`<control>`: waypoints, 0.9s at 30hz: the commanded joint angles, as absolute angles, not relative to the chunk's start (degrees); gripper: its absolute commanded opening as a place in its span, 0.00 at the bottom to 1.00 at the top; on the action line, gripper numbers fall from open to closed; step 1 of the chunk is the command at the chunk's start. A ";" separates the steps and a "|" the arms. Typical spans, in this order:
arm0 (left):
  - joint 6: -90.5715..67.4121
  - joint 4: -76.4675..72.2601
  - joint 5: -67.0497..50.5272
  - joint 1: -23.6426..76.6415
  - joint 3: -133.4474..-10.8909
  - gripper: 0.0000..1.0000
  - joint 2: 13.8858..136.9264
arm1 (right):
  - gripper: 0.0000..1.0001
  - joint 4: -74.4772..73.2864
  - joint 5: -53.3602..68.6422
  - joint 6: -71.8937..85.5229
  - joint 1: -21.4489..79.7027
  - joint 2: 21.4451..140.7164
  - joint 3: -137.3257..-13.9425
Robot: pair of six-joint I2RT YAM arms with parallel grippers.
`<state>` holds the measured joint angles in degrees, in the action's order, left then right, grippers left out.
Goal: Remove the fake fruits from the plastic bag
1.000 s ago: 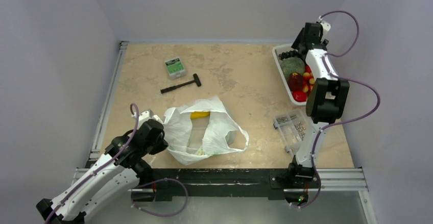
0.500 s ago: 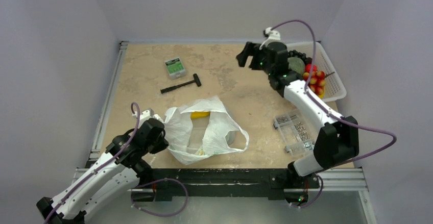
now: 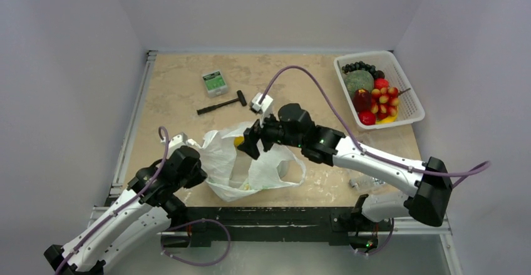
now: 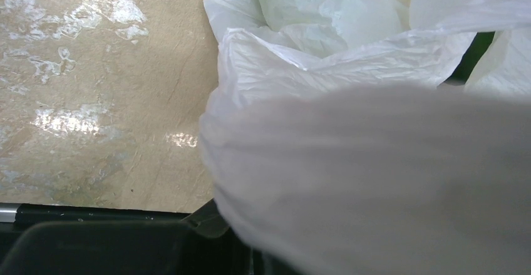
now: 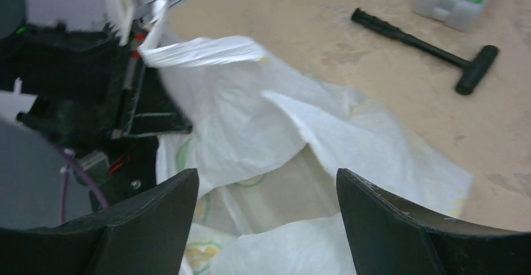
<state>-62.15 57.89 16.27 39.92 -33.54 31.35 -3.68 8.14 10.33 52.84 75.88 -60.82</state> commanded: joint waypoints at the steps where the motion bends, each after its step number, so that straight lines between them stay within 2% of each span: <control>1: -63.10 56.35 17.87 40.17 -33.71 0.00 30.76 | 0.76 -8.78 4.90 3.58 59.29 74.62 -60.25; 4: -63.32 56.34 18.04 40.17 -33.21 0.00 30.90 | 0.64 -12.53 1.33 1.11 61.15 76.58 -60.29; 10: -63.71 56.17 17.28 40.18 -32.56 0.00 30.95 | 0.32 -13.55 -0.10 2.86 62.26 81.28 -59.16; 14: -64.31 54.71 16.01 40.21 -31.08 0.00 29.99 | 0.31 -12.21 -0.68 3.87 64.57 86.88 -57.67; 17: -64.31 53.28 14.85 40.17 -30.49 0.00 30.56 | 0.35 -13.10 -8.30 5.49 65.92 92.14 -57.99; 19: -64.12 53.21 14.68 40.21 -30.77 0.00 31.43 | 0.32 -14.82 -12.46 7.84 66.01 95.14 -58.66; 23: -63.69 53.65 14.72 40.17 -31.16 0.00 31.88 | 0.17 -18.20 -19.31 15.03 66.11 96.02 -57.13; 27: -63.99 53.29 15.03 40.18 -29.59 0.00 30.74 | 0.17 -15.47 -18.74 25.08 66.16 89.23 -48.01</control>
